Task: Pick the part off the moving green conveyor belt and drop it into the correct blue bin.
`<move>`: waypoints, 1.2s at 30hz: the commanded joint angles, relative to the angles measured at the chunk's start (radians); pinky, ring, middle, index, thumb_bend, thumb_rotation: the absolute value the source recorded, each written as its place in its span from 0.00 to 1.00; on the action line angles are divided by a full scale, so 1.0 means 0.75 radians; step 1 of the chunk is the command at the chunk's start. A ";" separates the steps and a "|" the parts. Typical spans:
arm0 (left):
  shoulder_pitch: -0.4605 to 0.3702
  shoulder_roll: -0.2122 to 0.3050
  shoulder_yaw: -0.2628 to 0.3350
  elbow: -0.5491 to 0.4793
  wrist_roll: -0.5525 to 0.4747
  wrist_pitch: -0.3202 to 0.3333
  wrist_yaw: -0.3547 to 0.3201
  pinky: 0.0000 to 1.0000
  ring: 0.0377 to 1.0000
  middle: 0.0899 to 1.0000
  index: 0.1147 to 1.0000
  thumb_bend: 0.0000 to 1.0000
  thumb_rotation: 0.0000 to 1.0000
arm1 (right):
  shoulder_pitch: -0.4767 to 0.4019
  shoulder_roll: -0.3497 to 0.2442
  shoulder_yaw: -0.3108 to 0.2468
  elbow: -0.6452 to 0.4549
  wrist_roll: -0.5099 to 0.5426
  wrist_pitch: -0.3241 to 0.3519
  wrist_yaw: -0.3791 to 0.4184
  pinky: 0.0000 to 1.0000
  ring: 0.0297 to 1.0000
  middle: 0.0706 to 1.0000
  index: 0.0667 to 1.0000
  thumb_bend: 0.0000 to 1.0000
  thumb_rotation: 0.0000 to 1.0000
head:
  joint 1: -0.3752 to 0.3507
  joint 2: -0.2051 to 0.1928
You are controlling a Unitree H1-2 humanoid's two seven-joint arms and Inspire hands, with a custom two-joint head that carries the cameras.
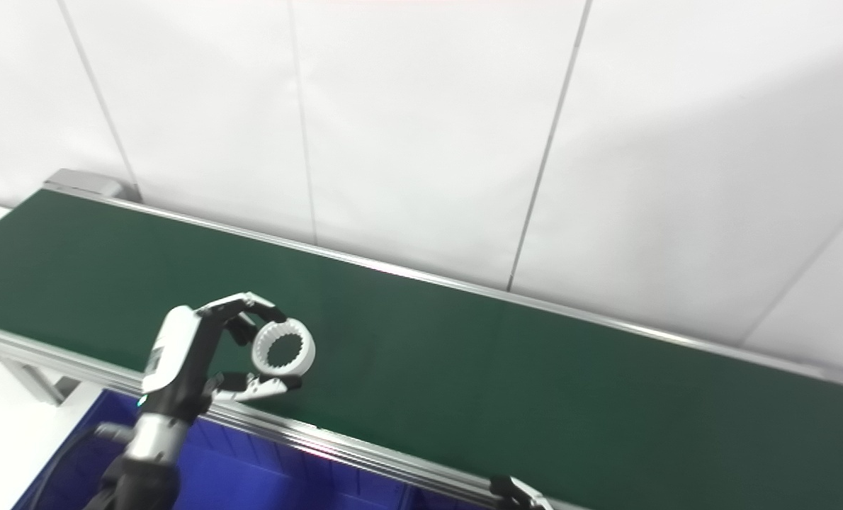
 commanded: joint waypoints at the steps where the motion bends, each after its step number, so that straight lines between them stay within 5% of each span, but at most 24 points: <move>1: 0.019 0.032 0.026 -0.048 -0.062 -0.114 -0.005 0.39 0.43 0.43 0.43 0.50 0.00 | 0.004 0.009 -0.016 -0.048 -0.026 -0.067 0.007 0.59 0.63 0.66 0.69 1.00 0.42 | -0.038 0.025; 5: 0.091 0.073 0.012 -0.041 -0.152 -0.244 -0.058 0.39 0.41 0.42 0.44 0.50 0.00 | 0.017 0.040 -0.045 -0.072 -0.051 -0.067 0.036 0.59 0.62 0.66 0.69 1.00 0.45 | -0.110 0.066; 7: 0.120 0.098 -0.012 -0.043 -0.187 -0.254 -0.065 0.34 0.38 0.42 0.44 0.50 0.00 | 0.023 0.051 -0.056 -0.083 -0.064 -0.067 0.048 0.59 0.62 0.66 0.69 1.00 0.46 | -0.134 0.083; 12: 0.168 0.180 -0.088 -0.023 -0.241 -0.255 -0.072 0.43 0.43 0.43 0.43 0.48 0.00 | 0.052 0.081 -0.090 -0.116 -0.055 -0.067 0.106 0.57 0.63 0.67 0.69 1.00 0.47 | -0.161 0.125; 23: 0.170 0.275 -0.194 0.018 0.030 -0.252 -0.148 0.47 0.44 0.42 0.43 0.48 0.00 | 0.085 0.128 -0.161 -0.165 -0.067 -0.067 0.192 0.59 0.64 0.68 0.71 1.00 0.48 | -0.173 0.208; 27: 0.166 0.270 -0.204 -0.001 0.093 -0.184 -0.270 0.48 0.45 0.42 0.43 0.48 0.00 | 0.097 0.140 -0.183 -0.179 -0.061 -0.066 0.225 0.60 0.65 0.68 0.71 1.00 0.48 | -0.169 0.218; 31: 0.155 0.261 -0.221 -0.052 0.150 -0.013 -0.447 0.47 0.45 0.43 0.44 0.48 0.00 | 0.104 0.150 -0.197 -0.184 -0.048 -0.066 0.246 0.59 0.65 0.68 0.71 1.00 0.47 | -0.166 0.221; 36: 0.124 0.260 -0.242 -0.086 0.248 0.071 -0.546 0.47 0.41 0.41 0.46 0.50 0.00 | 0.109 0.159 -0.213 -0.189 -0.057 -0.066 0.258 0.59 0.64 0.68 0.71 1.00 0.47 | -0.166 0.224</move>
